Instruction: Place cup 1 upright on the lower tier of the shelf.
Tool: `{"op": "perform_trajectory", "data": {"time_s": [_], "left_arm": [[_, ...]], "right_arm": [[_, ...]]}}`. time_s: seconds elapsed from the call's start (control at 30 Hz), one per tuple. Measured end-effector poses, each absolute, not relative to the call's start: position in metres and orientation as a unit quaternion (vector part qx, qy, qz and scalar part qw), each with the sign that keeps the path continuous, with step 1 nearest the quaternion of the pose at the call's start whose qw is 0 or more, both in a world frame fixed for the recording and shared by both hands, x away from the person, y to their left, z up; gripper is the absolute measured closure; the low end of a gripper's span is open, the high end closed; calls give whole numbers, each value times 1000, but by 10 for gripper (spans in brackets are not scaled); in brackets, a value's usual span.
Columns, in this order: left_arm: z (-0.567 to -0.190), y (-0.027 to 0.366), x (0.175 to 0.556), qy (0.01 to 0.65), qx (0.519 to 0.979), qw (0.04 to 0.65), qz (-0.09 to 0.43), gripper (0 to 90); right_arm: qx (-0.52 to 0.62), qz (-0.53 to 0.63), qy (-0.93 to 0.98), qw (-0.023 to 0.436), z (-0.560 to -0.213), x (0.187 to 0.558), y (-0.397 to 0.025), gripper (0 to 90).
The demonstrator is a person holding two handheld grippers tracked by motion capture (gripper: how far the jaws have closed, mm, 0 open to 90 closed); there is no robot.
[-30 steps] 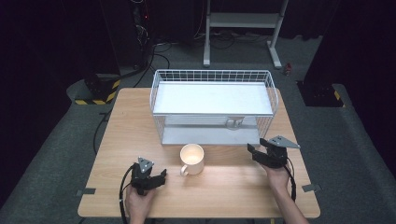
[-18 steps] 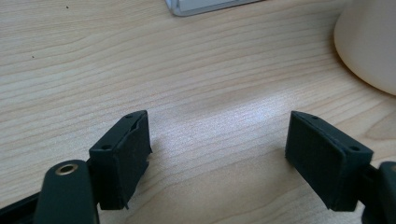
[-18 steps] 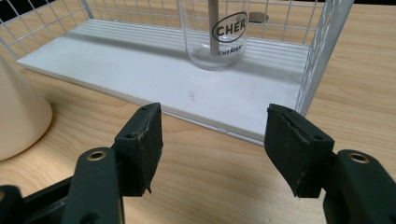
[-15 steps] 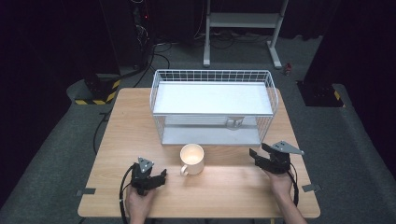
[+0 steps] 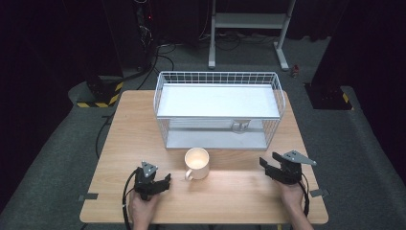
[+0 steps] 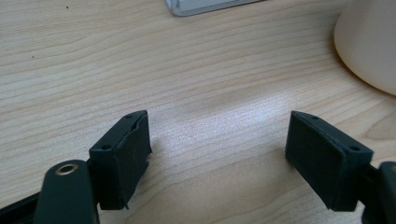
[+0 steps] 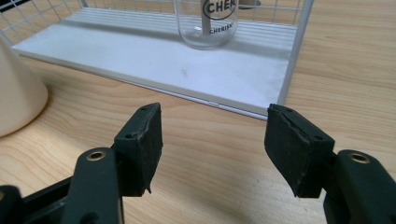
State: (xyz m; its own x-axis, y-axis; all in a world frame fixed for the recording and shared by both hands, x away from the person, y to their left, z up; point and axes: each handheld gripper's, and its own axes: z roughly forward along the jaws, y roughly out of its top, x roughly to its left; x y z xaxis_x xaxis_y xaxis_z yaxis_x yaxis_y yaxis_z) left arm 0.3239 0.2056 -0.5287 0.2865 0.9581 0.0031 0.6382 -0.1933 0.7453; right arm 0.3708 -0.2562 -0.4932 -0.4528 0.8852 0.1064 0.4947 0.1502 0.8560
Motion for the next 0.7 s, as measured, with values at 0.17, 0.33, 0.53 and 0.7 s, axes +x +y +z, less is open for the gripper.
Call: {"op": "perform_trajectory", "data": {"time_s": [0.17,0.33,0.53,0.7], "left_arm": [[-529,206,324,545,732,327,244,223],[-529,206,324,545,732,327,244,223],[-528,206,324,543,734,324,245,223],[-528,206,324,544,734,324,245,223]], "right_arm": [[471,430,736,227,-496,366,-257,365],[469,416,744,232,-501,362,-258,365],[467,410,747,236,-504,355,-261,365],[473,408,747,227,-507,353,-261,364]]}}
